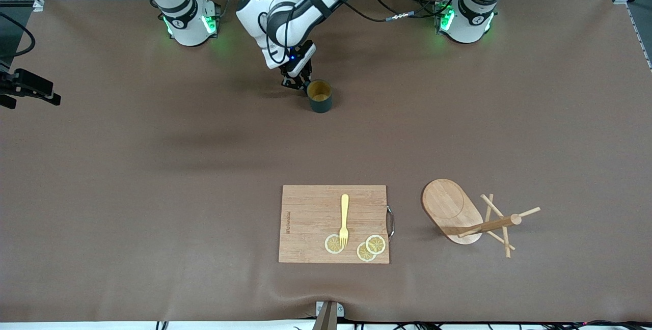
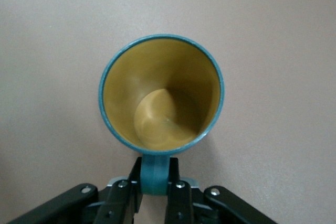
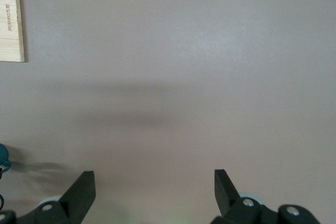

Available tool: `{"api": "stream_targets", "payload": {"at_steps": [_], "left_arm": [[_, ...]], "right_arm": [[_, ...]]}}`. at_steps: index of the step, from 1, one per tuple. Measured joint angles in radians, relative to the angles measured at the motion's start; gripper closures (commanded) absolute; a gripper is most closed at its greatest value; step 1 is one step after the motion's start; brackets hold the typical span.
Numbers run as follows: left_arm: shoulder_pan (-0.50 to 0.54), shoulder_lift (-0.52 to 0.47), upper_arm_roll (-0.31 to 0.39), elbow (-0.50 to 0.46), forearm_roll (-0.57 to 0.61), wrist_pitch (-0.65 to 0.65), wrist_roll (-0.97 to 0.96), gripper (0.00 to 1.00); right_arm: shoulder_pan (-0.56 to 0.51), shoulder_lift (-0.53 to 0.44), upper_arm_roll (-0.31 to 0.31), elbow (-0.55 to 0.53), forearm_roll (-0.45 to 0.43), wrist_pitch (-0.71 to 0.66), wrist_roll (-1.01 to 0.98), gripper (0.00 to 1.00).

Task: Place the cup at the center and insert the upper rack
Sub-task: 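Lower the left gripper and grasp the mug by its handle, then lift the mug with the left gripper toward the wooden mug tree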

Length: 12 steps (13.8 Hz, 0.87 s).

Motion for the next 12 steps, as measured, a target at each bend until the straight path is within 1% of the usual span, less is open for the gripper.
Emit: {"api": "stream_targets", "payload": {"at_steps": [4, 6, 9, 12], "left_arm": [[0.023, -0.009, 0.001, 0.025, -0.022, 0.000, -0.001, 1.00], [0.051, -0.033, 0.001, 0.037, -0.039, 0.000, -0.001, 1.00], [0.119, -0.100, -0.002, 0.045, -0.083, 0.001, 0.001, 1.00], [0.195, -0.182, -0.003, 0.049, -0.155, 0.001, 0.044, 1.00]], "right_arm": [[0.000, 0.000, 0.000, 0.000, 0.001, 0.001, 0.000, 0.00], [0.000, 0.000, 0.001, 0.000, 0.001, 0.001, 0.000, 0.00], [0.000, 0.000, 0.001, 0.000, 0.001, 0.000, 0.000, 0.00], [0.000, 0.000, 0.000, 0.000, 0.001, -0.002, 0.000, 0.00]]}}
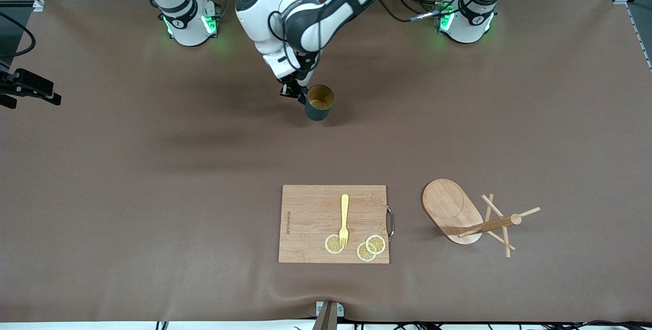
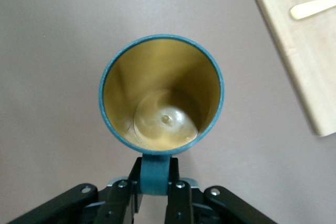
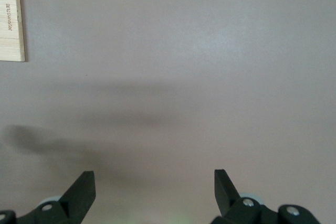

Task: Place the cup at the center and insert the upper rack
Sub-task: 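Lift the mug with the left gripper toward the wooden mug tree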

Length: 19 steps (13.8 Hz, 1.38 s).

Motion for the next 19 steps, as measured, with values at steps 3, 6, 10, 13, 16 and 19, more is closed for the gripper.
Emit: {"api": "stream_targets", "payload": {"at_steps": [3, 6, 10, 13, 16, 19], "left_arm": [[0.079, -0.083, 0.000, 0.000, -0.066, 0.000, 0.058, 1.00], [0.165, -0.144, 0.000, -0.001, -0.126, 0.009, 0.118, 1.00], [0.276, -0.195, 0.001, -0.001, -0.203, 0.034, 0.202, 1.00], [0.365, -0.239, 0.001, -0.001, -0.283, 0.036, 0.286, 1.00], [0.454, -0.270, 0.002, -0.002, -0.360, 0.036, 0.379, 1.00], [0.552, -0.282, 0.002, -0.002, -0.428, 0.036, 0.506, 1.00]], "right_arm": [[0.000, 0.000, 0.000, 0.000, 0.000, -0.042, 0.010, 0.00], [0.000, 0.000, 0.001, 0.000, 0.000, -0.091, 0.053, 0.00], [0.000, 0.000, 0.001, 0.001, -0.004, -0.105, 0.059, 0.00], [0.000, 0.000, 0.001, 0.001, -0.004, -0.127, 0.068, 0.00], [0.000, 0.000, 0.001, 0.001, -0.004, -0.128, 0.072, 0.00], [0.000, 0.000, 0.002, 0.001, -0.004, -0.128, 0.074, 0.00]]}}
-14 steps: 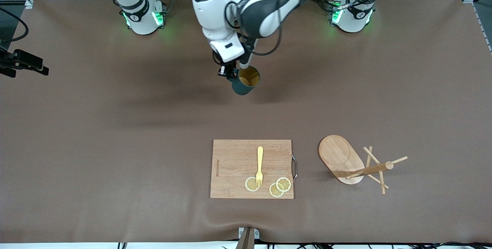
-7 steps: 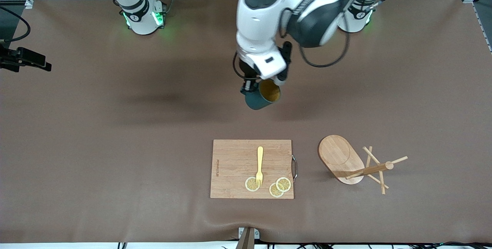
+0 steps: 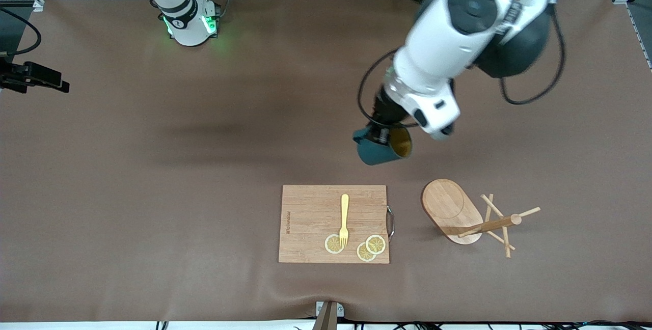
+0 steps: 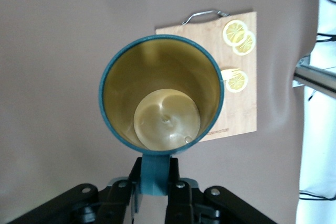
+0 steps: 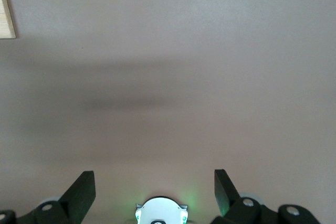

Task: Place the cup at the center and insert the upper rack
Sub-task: 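Lift the mug with the left gripper toward the wooden mug tree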

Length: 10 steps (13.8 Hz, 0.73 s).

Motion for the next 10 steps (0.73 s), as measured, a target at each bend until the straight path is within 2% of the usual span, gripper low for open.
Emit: {"api": "stream_targets", "payload": {"at_steps": [6, 10], "left_arm": [[0.170, -0.020, 0.002, -0.011, -0.144, -0.003, 0.250, 1.00], [0.296, -0.020, 0.003, -0.040, -0.330, -0.055, 0.415, 1.00]], "right_arm": [[0.000, 0.000, 0.003, 0.000, 0.000, 0.000, 0.030, 0.00], [0.000, 0.000, 0.004, 0.000, 0.000, 0.001, 0.041, 0.00]]}}
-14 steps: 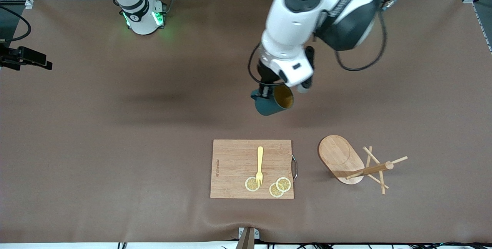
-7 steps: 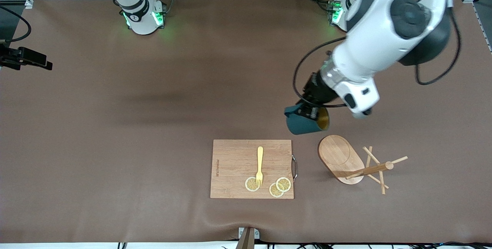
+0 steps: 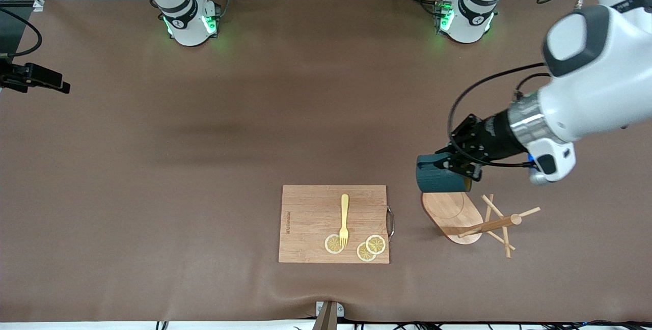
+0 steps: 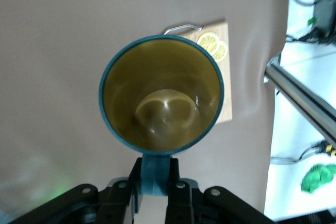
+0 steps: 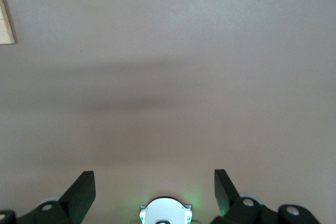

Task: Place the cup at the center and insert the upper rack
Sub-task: 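Lift the mug with the left gripper toward the wooden mug tree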

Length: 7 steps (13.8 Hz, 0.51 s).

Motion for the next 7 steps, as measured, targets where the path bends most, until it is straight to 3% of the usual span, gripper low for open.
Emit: {"api": "stream_targets", "payload": {"at_steps": [7], "left_arm": [[0.099, 0.029, 0.000, -0.025, -0.222, -0.126, 0.180, 1.00]], "right_arm": [[0.000, 0.000, 0.003, 0.000, 0.000, 0.002, 0.029, 0.00]]}}
